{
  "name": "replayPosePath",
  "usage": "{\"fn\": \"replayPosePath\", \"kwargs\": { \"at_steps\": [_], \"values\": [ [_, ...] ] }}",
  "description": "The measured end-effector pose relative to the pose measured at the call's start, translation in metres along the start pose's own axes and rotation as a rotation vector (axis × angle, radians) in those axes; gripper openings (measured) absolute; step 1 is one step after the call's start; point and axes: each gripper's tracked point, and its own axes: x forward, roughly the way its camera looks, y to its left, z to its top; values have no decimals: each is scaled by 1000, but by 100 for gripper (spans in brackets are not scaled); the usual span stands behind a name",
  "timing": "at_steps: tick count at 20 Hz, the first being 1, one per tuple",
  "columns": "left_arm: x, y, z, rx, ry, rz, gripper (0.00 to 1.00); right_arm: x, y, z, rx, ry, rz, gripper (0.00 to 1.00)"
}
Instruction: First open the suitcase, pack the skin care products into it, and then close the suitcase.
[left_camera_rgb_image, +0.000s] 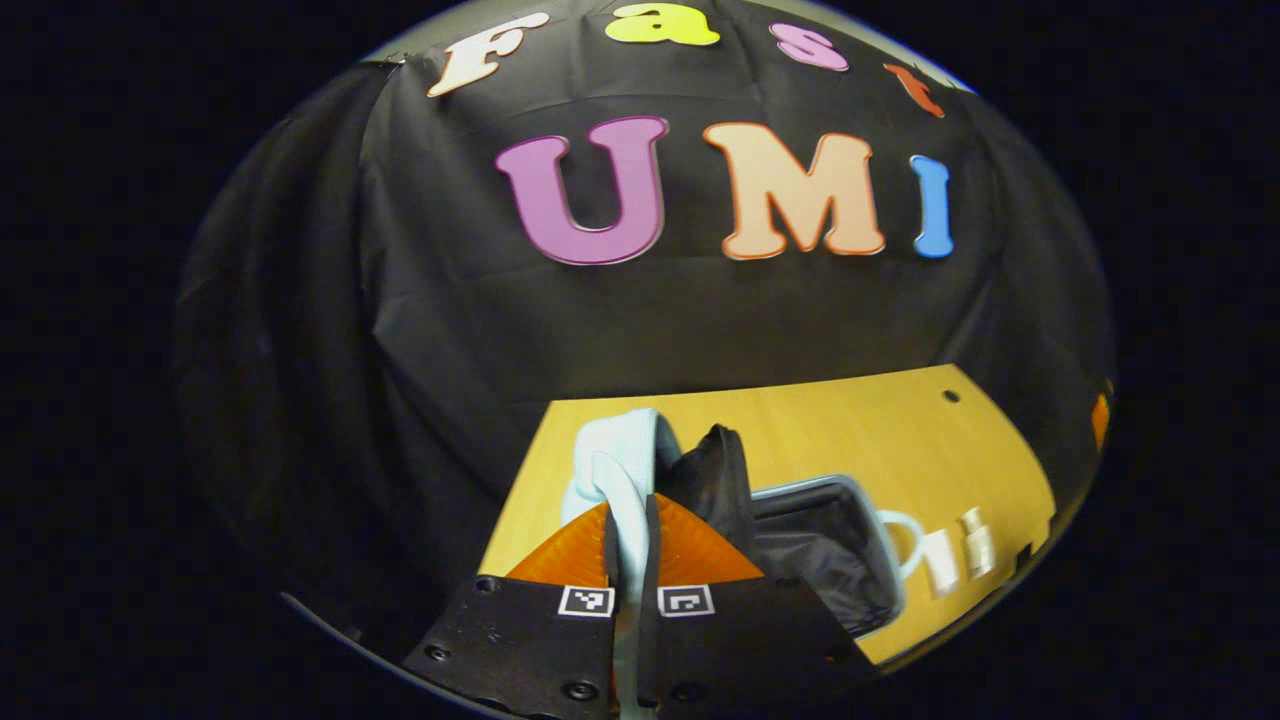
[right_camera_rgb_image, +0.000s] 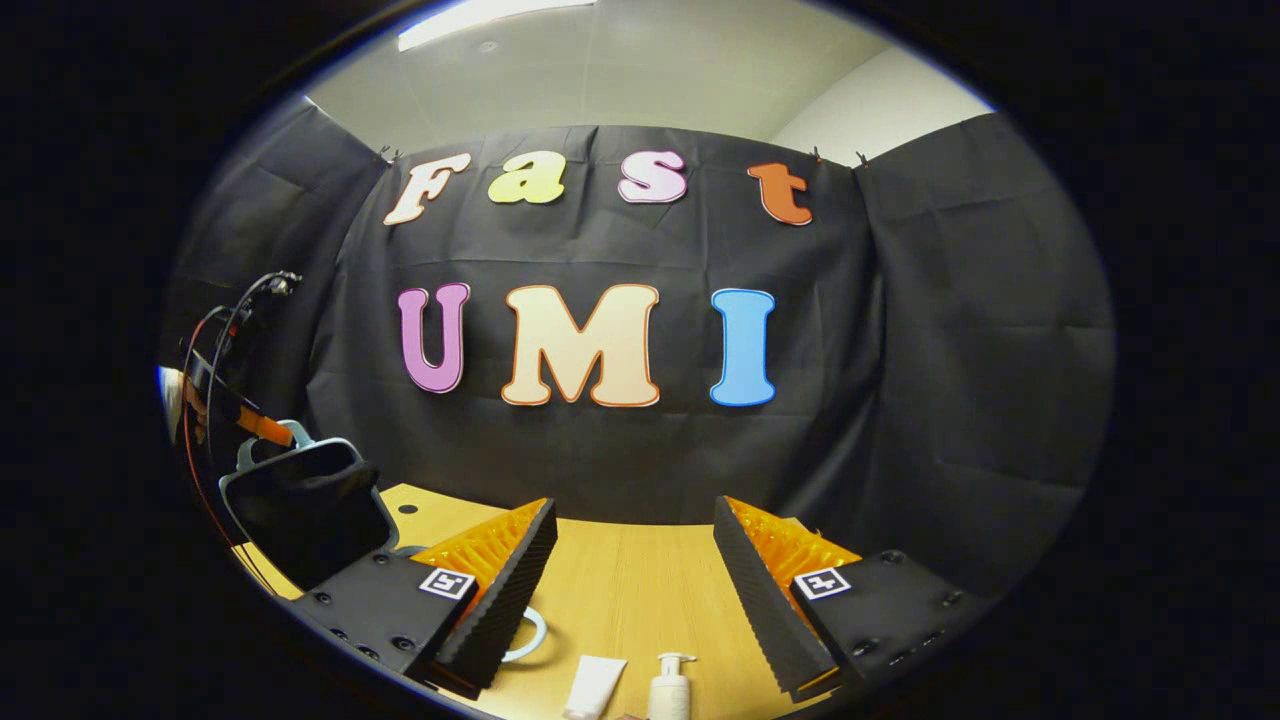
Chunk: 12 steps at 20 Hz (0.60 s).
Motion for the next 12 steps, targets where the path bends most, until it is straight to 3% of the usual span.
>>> {"fn": "replayPosePath", "kwargs": {
  "at_steps": [1, 6, 12],
  "values": [
    [8, 26, -6, 16, -10, 38, 1, 0, 5, 0, -11, -4, -6, 100],
    [56, 99, -78, -115, 78, 54, 0, 11, 30, -3, -46, 26, -26, 100],
    [115, 121, -172, -202, 199, 39, 0, 17, 59, -7, -150, 84, -4, 100]
  ]
}}
